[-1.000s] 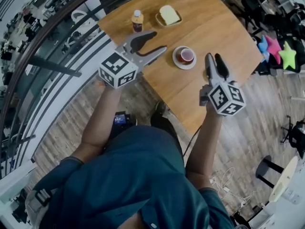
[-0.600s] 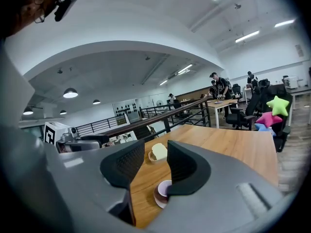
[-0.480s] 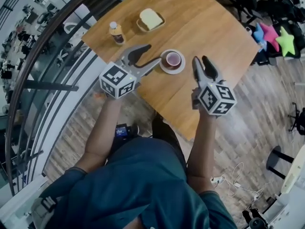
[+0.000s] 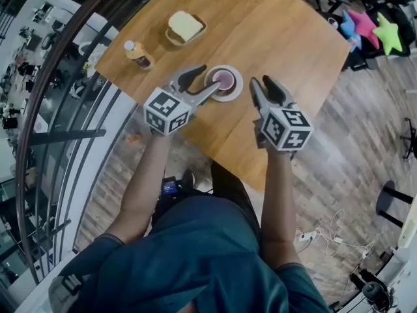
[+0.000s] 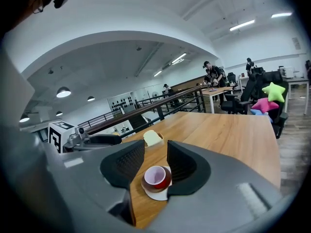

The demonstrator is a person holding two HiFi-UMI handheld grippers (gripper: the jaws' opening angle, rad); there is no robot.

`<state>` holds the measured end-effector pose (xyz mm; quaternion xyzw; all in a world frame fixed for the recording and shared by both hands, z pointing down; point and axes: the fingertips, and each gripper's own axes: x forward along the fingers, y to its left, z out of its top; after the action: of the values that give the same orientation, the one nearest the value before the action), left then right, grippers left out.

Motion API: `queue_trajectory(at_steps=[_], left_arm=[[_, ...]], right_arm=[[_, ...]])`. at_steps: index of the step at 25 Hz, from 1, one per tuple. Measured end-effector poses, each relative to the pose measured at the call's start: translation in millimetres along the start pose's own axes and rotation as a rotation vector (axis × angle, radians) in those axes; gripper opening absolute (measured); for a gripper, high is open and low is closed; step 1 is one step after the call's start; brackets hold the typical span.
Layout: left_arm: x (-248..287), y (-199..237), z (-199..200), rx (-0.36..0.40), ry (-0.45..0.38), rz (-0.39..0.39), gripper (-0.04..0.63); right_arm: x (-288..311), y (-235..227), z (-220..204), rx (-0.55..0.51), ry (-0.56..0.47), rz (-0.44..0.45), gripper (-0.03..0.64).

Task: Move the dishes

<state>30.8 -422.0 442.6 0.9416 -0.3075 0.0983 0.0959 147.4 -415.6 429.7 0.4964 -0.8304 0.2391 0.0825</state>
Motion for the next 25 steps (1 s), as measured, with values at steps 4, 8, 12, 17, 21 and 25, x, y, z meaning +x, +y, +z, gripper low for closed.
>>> queue_trajectory(at_steps=[4, 8, 12, 17, 21, 25], left_arm=[[17.8, 2.1, -17.3, -0.006, 0.032, -0.008, 0.252], [31.1, 6.1, -42.5, -0.007, 0.073, -0.006, 0.255], [44.8, 9.4, -63.2, -0.005, 0.11, -0.006, 0.256], [60.0, 15.7, -89.8, -0.006, 0.16, -0.005, 0.274], [70.8, 18.0, -104.6, -0.003, 0.187, -0.006, 0.283], [79.1, 17.8, -117.2, 0.009, 0.22, -0.012, 0.303]], right_arm=[[10.1, -8.3, -15.6, 0.02, 0.031, 0.0, 0.129], [23.1, -16.0, -35.2, 0.048, 0.057, -0.001, 0.129], [35.5, -24.5, -49.6, 0.075, 0.078, -0.001, 0.128], [51.5, -33.6, -70.1, 0.114, 0.106, -0.001, 0.127], [60.3, -39.7, -82.9, 0.14, 0.126, 0.001, 0.129], [67.5, -45.7, -95.7, 0.163, 0.149, -0.002, 0.127]])
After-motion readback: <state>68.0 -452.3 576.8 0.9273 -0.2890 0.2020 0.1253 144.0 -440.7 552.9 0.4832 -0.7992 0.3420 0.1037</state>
